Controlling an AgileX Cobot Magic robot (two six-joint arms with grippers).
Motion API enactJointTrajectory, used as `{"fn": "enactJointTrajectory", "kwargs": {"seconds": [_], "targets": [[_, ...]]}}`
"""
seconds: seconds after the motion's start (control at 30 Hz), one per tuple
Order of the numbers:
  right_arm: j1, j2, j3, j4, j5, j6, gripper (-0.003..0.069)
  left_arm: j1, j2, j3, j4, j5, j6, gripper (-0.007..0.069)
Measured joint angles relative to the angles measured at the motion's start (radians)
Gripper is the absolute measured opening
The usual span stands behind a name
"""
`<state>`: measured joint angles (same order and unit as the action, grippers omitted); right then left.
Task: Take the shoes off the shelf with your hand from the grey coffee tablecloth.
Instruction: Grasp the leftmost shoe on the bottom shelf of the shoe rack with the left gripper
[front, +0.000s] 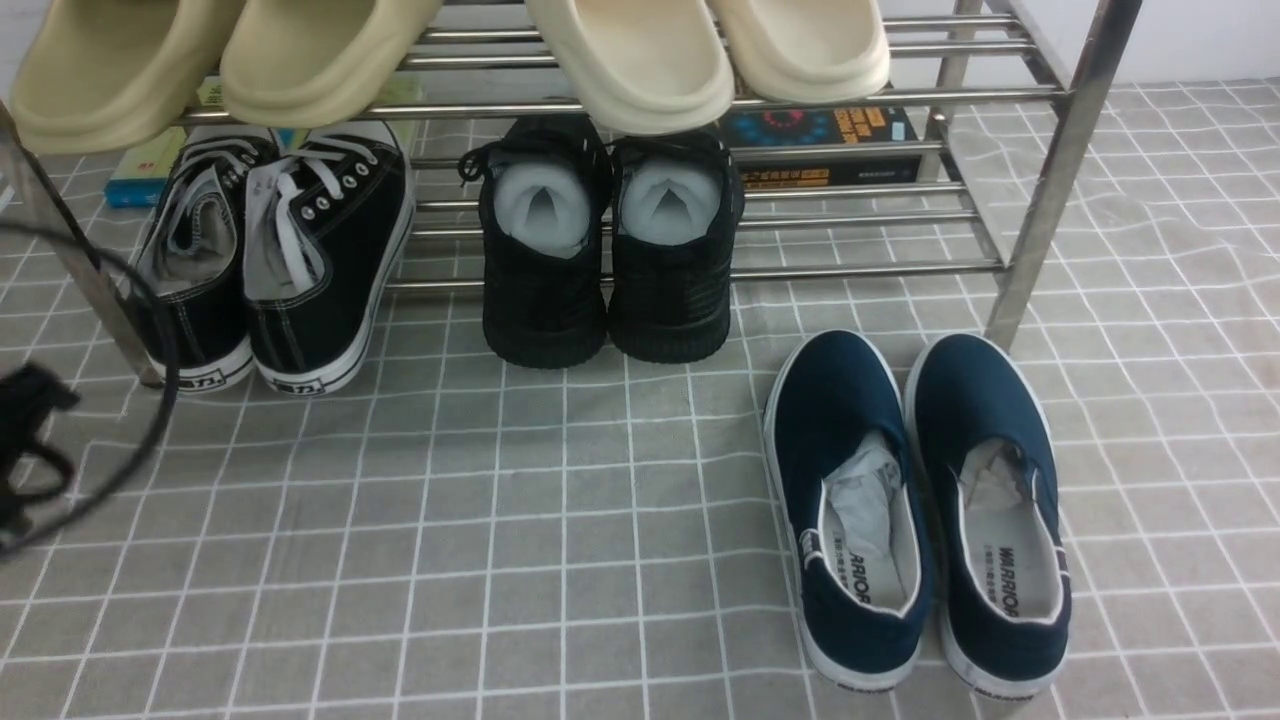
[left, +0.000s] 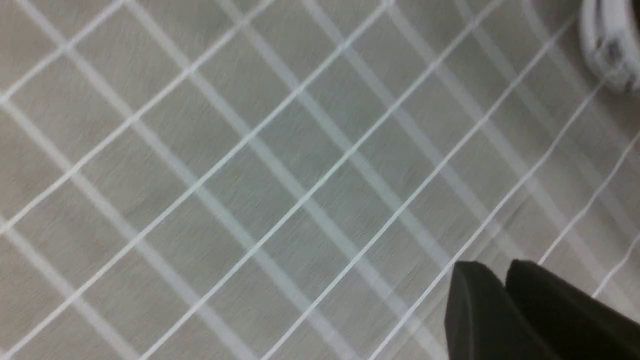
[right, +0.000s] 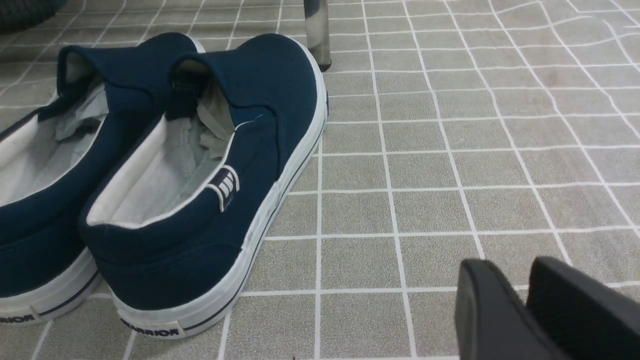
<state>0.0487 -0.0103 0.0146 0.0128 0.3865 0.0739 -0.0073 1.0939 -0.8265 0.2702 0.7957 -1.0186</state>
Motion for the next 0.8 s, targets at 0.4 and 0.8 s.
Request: {"fn": "enactJointTrajectory", "kwargs": {"seconds": [0.4,0.8], "targets": [[0.0,0.0,0.0,0.0,0.0,0.0,0.0167,0.0,0.358,-0.251,-0.029,-0.107,-0.3,0.043],[0.0,0.0,0.0,0.0,0.0,0.0,0.0178,0.0,0.404,-0.254,-0.027,-0.355,-0.409,0.0411]]}}
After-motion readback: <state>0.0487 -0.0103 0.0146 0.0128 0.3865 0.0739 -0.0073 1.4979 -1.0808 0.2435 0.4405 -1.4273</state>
